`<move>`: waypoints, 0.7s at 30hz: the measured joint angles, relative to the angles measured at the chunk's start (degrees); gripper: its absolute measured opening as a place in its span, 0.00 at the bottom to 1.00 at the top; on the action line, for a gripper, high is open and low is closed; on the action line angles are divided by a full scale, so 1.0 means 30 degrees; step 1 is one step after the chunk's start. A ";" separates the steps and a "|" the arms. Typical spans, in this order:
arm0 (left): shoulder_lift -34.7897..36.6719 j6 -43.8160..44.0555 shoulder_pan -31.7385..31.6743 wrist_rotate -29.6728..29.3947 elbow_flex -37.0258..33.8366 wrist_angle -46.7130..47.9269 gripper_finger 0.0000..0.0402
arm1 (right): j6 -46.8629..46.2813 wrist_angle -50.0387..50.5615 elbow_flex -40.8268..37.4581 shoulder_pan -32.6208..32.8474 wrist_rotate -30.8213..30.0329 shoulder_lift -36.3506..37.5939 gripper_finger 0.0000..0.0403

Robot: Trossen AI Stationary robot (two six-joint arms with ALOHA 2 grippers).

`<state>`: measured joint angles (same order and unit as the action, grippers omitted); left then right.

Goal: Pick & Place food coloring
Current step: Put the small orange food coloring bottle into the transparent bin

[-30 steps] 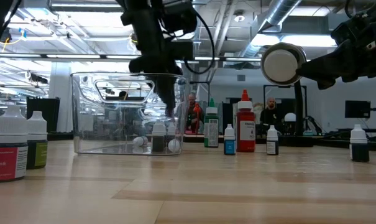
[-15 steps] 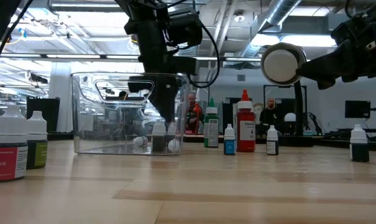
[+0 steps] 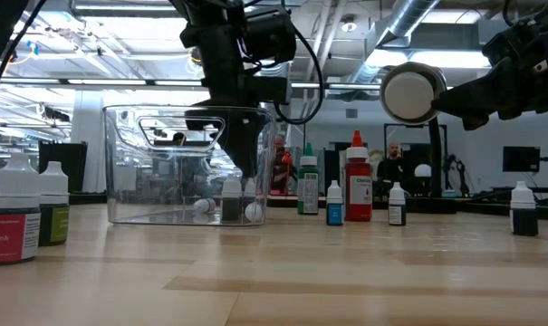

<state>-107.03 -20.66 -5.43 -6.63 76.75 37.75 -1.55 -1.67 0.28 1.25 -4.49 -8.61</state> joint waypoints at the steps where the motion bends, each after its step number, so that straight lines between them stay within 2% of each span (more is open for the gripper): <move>1: 0.0003 0.0013 0.0000 0.0043 0.0000 0.0001 0.17 | 0.0002 -0.0007 0.0001 0.0004 0.0000 -0.0002 0.28; 21: 0.0006 -0.0030 -0.0022 0.0102 0.0000 0.0008 0.20 | 0.0002 -0.0001 0.0006 0.0004 0.0000 0.0003 0.28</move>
<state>-107.01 -20.75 -5.50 -6.33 76.75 37.78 -1.54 -1.68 0.30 1.26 -4.49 -8.60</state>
